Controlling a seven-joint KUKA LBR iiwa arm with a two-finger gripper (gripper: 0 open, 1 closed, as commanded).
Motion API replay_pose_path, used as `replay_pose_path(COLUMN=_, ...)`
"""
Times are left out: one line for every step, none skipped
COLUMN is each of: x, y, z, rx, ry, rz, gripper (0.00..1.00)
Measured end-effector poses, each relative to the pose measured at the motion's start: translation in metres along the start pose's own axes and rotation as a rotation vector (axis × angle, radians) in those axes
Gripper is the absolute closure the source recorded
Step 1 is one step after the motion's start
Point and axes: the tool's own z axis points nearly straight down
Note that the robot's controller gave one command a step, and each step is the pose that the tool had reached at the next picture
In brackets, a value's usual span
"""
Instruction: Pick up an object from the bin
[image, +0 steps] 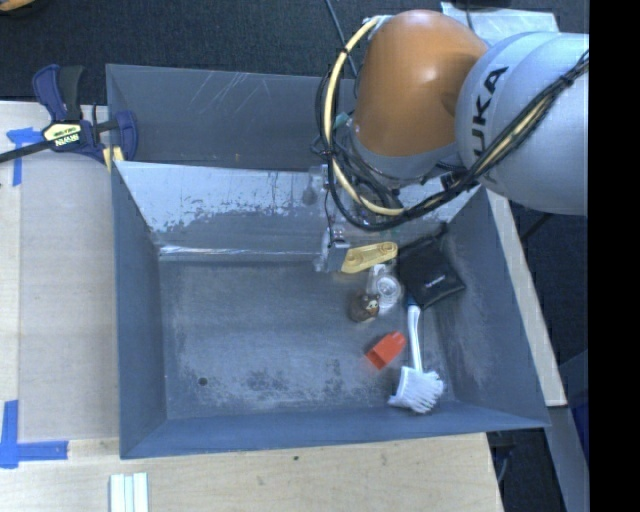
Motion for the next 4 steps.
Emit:
replay_pose_path(x=0.0, y=0.0, z=0.0, rx=0.0, ry=0.0, rz=0.0, gripper=0.0)
replay_pose_path(x=0.002, y=-0.002, z=0.004, rx=0.0, ry=0.0, rz=-0.048, gripper=0.0)
replay_pose_path(x=0.009, y=-0.015, z=0.028, rx=0.0, ry=0.0, rz=-0.227, gripper=0.0)
replay_pose_path(x=0.004, y=-0.029, z=0.031, rx=0.0, ry=-0.003, rz=-0.198, gripper=0.0)
